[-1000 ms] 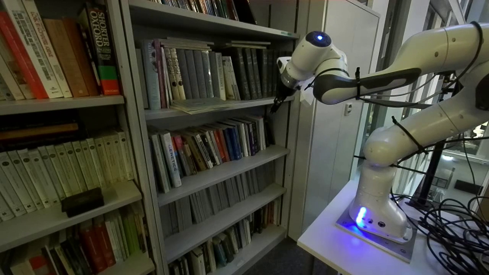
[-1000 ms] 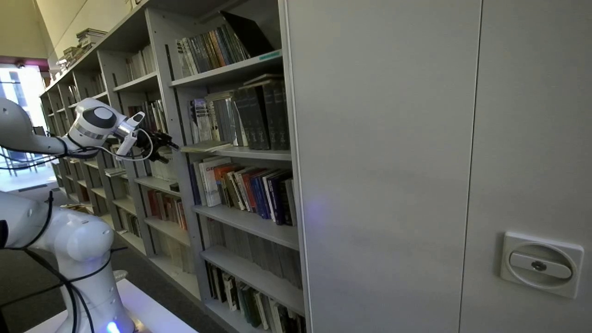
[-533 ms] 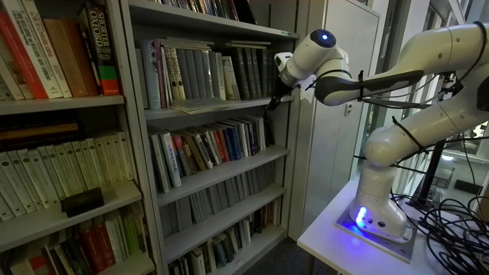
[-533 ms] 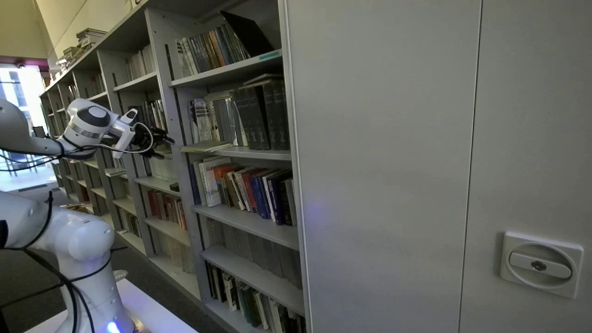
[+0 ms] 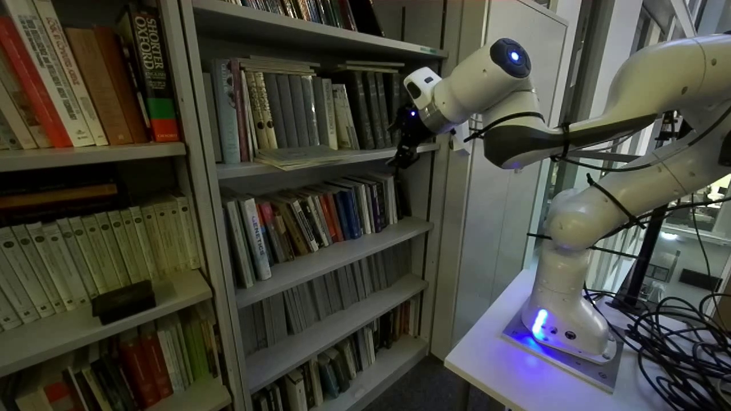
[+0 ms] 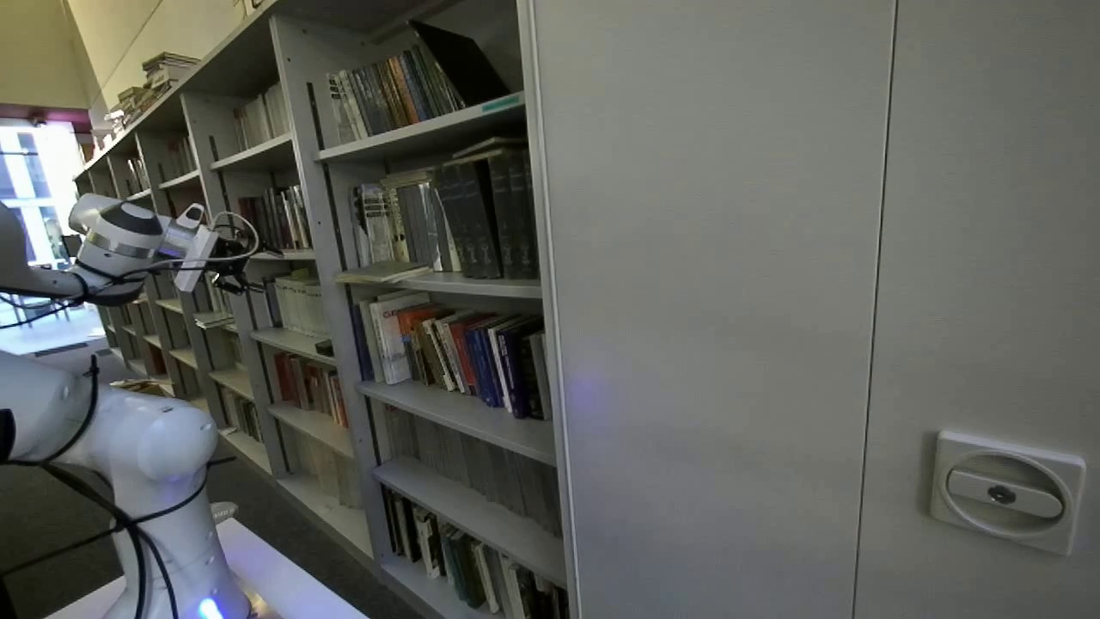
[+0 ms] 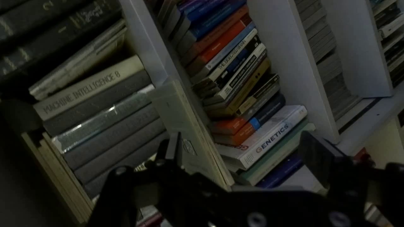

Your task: Remove a book from the top of the upright books and put it on top of the books stacked on the book shelf

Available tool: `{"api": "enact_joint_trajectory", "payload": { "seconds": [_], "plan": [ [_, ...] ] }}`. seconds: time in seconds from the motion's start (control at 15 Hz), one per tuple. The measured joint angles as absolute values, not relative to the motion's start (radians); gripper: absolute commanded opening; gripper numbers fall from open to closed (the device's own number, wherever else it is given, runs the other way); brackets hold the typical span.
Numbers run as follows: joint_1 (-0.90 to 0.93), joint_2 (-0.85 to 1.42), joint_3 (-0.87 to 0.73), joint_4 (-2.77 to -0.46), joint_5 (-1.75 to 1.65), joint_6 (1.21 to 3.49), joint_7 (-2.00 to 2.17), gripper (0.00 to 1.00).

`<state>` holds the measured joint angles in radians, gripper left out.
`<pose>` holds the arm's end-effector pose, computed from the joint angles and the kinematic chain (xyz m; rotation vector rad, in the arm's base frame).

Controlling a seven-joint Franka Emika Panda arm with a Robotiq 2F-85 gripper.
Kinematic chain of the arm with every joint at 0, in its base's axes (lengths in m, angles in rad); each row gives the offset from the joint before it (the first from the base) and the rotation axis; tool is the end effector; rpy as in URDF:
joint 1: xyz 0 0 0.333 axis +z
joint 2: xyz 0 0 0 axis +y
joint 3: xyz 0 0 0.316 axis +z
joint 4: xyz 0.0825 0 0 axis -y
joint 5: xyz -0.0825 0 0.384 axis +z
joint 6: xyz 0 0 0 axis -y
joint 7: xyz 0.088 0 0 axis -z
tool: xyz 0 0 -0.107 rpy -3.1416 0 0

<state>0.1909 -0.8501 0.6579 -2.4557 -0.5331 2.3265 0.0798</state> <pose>0.2223 0.3253 0.5839 1.9703 1.0833 1.0399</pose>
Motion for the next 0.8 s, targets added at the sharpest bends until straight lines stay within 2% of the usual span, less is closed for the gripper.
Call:
{"api": "enact_joint_trajectory", "payload": {
  "seconds": [0.8],
  "plan": [
    [0.189, -0.84, 0.672, -2.456, -0.585, 2.355, 0.051, 1.0]
  ]
}}
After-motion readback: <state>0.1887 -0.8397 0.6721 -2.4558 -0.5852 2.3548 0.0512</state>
